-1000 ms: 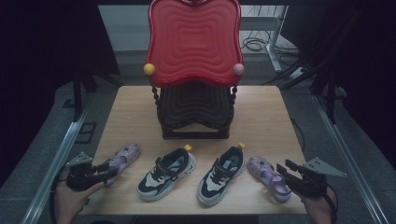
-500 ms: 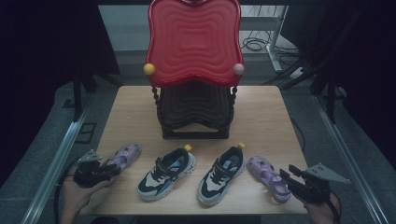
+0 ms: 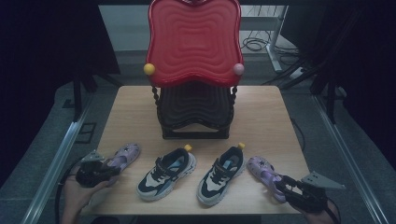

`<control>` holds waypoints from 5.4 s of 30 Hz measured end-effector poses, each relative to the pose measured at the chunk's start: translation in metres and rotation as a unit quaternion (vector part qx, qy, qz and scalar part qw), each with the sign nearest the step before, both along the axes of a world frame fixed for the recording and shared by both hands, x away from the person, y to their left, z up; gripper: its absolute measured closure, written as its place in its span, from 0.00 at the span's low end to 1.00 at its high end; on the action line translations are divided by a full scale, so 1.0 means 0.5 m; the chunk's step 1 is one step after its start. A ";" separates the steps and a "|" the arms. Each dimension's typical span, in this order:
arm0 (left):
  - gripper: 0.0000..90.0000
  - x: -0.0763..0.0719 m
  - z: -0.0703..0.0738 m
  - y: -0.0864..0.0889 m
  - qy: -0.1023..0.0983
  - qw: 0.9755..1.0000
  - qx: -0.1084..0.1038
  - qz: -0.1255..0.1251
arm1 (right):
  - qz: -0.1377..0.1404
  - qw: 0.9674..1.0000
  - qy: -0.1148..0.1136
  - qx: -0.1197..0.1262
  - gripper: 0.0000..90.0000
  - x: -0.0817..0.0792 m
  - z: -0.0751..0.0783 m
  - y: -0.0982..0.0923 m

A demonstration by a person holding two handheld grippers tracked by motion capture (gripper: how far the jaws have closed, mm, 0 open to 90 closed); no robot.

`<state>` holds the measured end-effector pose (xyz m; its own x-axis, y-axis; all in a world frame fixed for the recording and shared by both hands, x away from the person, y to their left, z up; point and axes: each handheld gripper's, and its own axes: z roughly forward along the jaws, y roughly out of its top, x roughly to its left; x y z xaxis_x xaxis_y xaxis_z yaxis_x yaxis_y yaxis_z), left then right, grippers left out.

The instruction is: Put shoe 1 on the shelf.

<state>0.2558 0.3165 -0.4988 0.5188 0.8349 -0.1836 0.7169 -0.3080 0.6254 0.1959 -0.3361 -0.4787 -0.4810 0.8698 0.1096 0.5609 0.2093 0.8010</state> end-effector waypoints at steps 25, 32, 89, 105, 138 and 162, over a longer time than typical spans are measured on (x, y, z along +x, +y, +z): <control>0.96 -0.011 0.000 0.000 -0.021 0.999 -0.010 0.030 | 0.039 0.997 0.069 0.006 0.94 0.040 -0.048 0.023; 0.97 -0.015 0.006 0.006 -0.032 0.998 -0.019 0.048 | 0.024 0.997 0.063 0.042 0.95 0.042 -0.046 0.007; 0.96 -0.035 0.139 -0.042 -0.171 0.967 -0.173 0.076 | 0.004 0.976 -0.105 0.192 0.95 0.104 0.090 0.017; 0.96 -0.054 0.156 -0.088 -0.181 0.968 -0.165 0.047 | 0.022 0.977 -0.111 0.183 0.95 0.105 0.110 0.066; 0.96 -0.042 0.175 -0.146 -0.185 0.968 -0.168 -0.002 | 0.061 0.974 -0.116 0.182 0.94 0.136 0.127 0.160; 0.96 0.017 0.194 -0.199 -0.197 0.964 -0.176 -0.013 | 0.085 0.973 -0.106 0.184 0.94 0.174 0.136 0.229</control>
